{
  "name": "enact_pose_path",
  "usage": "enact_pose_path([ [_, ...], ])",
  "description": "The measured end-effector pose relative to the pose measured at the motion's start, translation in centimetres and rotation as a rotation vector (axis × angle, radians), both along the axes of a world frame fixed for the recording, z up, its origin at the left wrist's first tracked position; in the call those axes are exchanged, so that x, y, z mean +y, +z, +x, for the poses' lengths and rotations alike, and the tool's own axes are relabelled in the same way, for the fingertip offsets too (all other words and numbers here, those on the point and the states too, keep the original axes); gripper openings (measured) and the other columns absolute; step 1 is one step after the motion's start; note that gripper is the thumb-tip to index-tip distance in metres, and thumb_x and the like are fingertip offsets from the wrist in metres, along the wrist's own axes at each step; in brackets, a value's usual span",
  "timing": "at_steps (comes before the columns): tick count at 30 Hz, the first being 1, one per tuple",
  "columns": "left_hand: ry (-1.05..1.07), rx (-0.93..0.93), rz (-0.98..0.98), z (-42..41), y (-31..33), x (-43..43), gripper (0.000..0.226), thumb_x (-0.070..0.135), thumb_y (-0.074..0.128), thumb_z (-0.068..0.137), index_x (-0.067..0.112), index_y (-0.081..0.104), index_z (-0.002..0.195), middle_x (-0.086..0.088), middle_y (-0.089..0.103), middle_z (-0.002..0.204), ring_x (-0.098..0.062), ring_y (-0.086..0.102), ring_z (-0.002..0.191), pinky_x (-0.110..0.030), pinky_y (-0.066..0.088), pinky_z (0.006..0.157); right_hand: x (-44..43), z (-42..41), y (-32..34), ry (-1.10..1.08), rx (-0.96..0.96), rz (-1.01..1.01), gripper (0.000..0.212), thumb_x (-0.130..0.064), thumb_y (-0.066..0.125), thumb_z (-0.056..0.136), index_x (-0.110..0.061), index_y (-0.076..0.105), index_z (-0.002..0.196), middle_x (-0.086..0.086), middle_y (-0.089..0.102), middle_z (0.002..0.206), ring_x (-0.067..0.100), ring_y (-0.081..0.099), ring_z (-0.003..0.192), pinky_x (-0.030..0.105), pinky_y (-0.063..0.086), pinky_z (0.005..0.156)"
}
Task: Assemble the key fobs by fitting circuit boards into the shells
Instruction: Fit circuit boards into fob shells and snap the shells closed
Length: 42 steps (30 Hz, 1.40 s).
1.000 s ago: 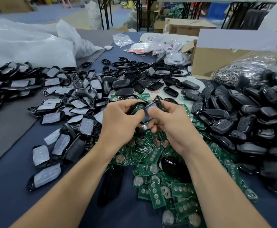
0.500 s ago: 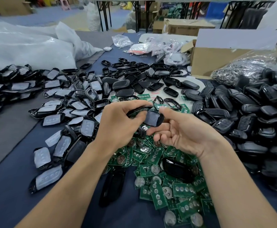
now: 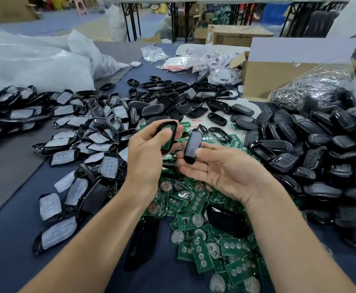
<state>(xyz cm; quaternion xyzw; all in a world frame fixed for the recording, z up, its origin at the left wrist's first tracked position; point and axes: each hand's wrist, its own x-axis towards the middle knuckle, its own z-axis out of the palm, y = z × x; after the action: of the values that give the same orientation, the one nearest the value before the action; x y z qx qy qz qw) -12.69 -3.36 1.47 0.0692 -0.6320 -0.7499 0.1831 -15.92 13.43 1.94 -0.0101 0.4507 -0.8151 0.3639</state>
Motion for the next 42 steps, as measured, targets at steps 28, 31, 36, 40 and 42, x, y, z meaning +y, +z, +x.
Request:
enact_pose_path([
  [28,-0.137,-0.054,-0.277,-0.2,-0.6,-0.9,0.060,-0.009,0.072,0.081,0.038,0.078,0.119,0.007,0.080,0.111,-0.013,0.077,0.099,-0.030,0.063,0.083,-2.3,1.1,-1.1,-0.479,0.864,0.791,0.037,-0.010,0.080,0.074,-0.040,0.079,0.097,-0.037,0.069,0.074,-0.012,0.069,0.084,0.003,0.049,0.075],
  [31,-0.248,-0.028,-0.306,-0.3,-0.5,-1.4,0.067,-0.021,0.070,0.077,0.031,0.077,0.119,0.005,0.079,0.116,-0.015,0.076,0.106,-0.027,0.061,0.086,-2.0,1.1,-1.1,-0.494,0.913,0.828,0.039,-0.011,0.080,0.072,-0.038,0.080,0.100,-0.036,0.069,0.074,-0.012,0.068,0.082,0.000,0.047,0.071],
  [36,-0.247,-0.036,-0.321,-0.3,-0.5,-2.1,0.057,-0.020,0.080,0.073,0.023,0.078,0.109,0.000,0.082,0.101,-0.018,0.079,0.097,-0.030,0.064,0.082,-1.9,1.2,-1.1,-0.449,0.952,0.900,0.040,-0.013,0.080,0.074,-0.035,0.082,0.107,-0.026,0.073,0.083,-0.009,0.069,0.087,0.006,0.052,0.073],
  [40,-0.251,-0.076,-0.333,-0.3,-0.5,-2.4,0.055,-0.015,0.087,0.069,0.017,0.079,0.113,-0.004,0.082,0.101,-0.022,0.079,0.095,-0.036,0.065,0.083,-1.7,1.2,-1.1,-0.418,0.935,0.911,0.040,-0.014,0.080,0.074,-0.035,0.082,0.109,-0.018,0.078,0.093,-0.004,0.071,0.091,0.025,0.061,0.084],
  [42,-0.239,-0.084,-0.331,-0.3,-0.4,-2.5,0.055,-0.013,0.089,0.067,0.016,0.079,0.113,-0.004,0.082,0.100,-0.023,0.080,0.093,-0.036,0.065,0.081,-1.8,1.1,-1.2,-0.412,0.933,0.912,0.042,-0.014,0.080,0.076,-0.034,0.081,0.113,-0.014,0.078,0.099,-0.003,0.071,0.093,0.026,0.061,0.085],
])
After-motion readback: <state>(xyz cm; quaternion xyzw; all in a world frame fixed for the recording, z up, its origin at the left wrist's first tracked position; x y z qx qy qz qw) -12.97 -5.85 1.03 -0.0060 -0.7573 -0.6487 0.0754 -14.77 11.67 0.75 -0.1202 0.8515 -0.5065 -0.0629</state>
